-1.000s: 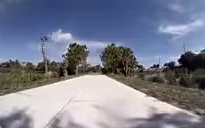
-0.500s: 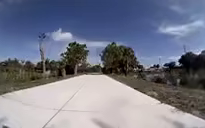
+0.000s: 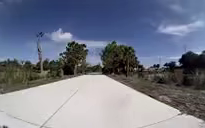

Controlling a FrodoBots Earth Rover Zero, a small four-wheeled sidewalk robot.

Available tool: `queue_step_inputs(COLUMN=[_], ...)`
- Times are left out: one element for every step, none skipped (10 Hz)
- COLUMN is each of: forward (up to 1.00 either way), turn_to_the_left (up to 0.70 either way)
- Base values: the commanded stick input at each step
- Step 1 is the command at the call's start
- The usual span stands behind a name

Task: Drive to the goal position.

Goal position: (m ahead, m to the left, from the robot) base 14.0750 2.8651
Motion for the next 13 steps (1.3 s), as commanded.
queue_step_inputs(forward=[0.85,0.85,0.85,0.85,0.85,0.85,0.85,0.85,0.85,0.85,0.85,0.85,0.85], turn_to_the_left=[0.0,0.0,0.0,0.0,0.0,0.0,0.0,0.0,0.1,0.14,0.05,0.0,0.0])
